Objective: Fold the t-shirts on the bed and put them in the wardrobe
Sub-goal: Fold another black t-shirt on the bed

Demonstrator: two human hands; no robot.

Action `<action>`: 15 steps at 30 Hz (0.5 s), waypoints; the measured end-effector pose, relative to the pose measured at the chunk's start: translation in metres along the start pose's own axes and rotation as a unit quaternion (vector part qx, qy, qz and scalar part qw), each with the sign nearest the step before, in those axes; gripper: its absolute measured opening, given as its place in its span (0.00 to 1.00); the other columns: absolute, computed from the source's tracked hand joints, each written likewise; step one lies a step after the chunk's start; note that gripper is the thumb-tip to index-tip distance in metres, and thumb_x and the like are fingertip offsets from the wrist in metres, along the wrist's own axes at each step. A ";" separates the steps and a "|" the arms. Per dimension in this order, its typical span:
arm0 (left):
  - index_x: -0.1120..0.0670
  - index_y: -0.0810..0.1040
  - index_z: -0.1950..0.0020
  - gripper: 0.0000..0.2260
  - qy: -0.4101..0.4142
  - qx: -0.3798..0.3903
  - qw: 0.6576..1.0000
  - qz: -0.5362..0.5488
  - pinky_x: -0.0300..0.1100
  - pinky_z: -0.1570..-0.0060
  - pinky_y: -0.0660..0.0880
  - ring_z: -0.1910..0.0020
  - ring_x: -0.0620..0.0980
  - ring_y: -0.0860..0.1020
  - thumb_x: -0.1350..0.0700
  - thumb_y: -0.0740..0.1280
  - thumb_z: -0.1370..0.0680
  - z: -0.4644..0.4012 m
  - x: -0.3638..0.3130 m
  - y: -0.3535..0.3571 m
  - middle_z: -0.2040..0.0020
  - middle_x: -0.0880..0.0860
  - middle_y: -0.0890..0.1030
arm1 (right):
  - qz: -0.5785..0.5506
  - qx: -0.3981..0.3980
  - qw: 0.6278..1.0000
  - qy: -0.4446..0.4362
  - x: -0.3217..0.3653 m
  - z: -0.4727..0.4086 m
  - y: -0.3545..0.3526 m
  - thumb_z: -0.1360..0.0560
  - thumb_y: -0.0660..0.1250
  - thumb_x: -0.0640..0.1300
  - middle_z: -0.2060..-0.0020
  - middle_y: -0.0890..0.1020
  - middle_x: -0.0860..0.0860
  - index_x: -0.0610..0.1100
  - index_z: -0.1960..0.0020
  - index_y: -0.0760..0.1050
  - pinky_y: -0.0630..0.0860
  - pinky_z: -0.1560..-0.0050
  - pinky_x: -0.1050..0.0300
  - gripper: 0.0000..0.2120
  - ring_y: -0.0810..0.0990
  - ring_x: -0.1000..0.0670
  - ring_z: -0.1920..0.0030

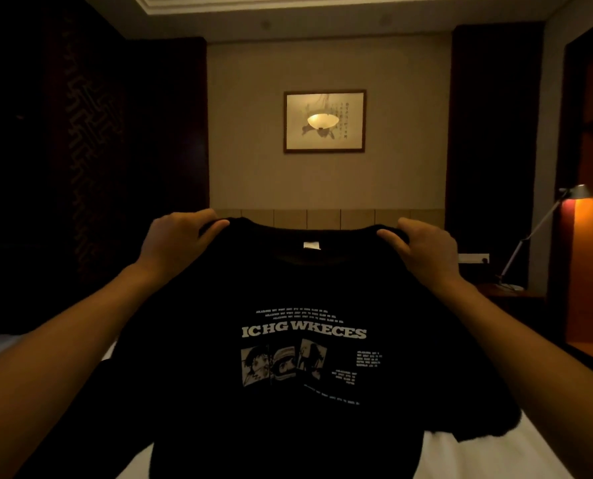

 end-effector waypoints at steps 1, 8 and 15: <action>0.54 0.81 0.53 0.18 0.003 -0.009 1.000 -0.007 0.46 0.67 0.72 0.68 0.58 0.81 0.43 0.59 0.21 -0.001 0.001 0.004 0.66 0.55 0.81 | 0.000 -0.007 1.000 0.000 0.000 0.000 0.004 0.22 0.60 0.61 0.73 0.67 0.56 0.48 0.65 0.65 0.57 0.73 0.60 0.20 0.68 0.52 0.71; 0.55 0.80 0.58 0.23 -0.027 0.088 0.995 -0.025 0.46 0.71 0.76 0.71 0.51 0.78 0.37 0.59 0.22 0.036 0.034 0.087 0.68 0.51 0.79 | -0.109 0.121 0.986 0.020 -0.019 0.030 0.095 0.21 0.64 0.53 0.70 0.77 0.51 0.45 0.62 0.75 0.68 0.67 0.53 0.15 0.77 0.50 0.67; 0.56 0.79 0.62 0.15 -0.104 0.230 0.968 0.015 0.49 0.65 0.76 0.67 0.51 0.77 0.45 0.72 0.26 0.107 0.082 0.186 0.67 0.52 0.78 | -0.247 0.315 0.912 0.085 -0.029 0.086 0.205 0.20 0.65 0.47 0.72 0.75 0.53 0.49 0.67 0.74 0.65 0.64 0.57 0.16 0.74 0.53 0.68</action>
Point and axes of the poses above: each hand's wrist, its own z-axis away from the middle knuckle, its own y-axis out of the palm, x = y × z, the point moved 9 cm from there along -z, towards the middle knuckle
